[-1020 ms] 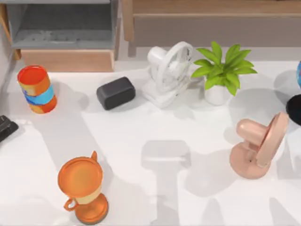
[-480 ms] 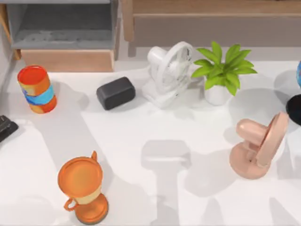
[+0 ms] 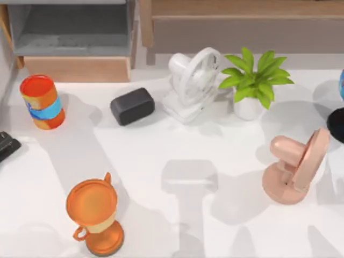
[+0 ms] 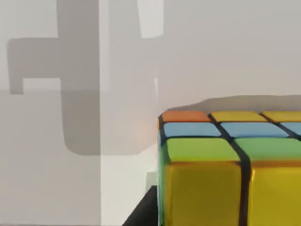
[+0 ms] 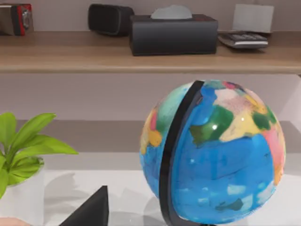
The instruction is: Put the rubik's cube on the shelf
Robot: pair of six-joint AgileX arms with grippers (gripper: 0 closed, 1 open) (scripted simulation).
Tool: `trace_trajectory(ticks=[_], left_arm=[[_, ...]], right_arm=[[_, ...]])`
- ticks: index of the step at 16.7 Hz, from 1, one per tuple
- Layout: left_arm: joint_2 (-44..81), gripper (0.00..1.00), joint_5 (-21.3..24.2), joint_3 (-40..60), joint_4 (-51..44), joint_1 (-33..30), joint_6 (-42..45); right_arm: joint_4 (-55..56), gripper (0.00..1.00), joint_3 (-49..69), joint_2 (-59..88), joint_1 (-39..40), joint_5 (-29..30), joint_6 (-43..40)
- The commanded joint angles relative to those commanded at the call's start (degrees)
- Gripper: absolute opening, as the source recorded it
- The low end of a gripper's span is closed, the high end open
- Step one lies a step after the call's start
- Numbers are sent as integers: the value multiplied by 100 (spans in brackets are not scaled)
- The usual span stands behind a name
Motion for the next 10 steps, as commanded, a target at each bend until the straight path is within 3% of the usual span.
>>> trace_trajectory(ticks=[5, 10], left_arm=[[-29, 0, -64, -42, 3, 3, -68], [-161, 0, -605, -376, 77, -56, -852]], right_arm=[[0, 100, 0, 0, 0, 0, 0], [0, 100, 0, 0, 0, 0, 0]])
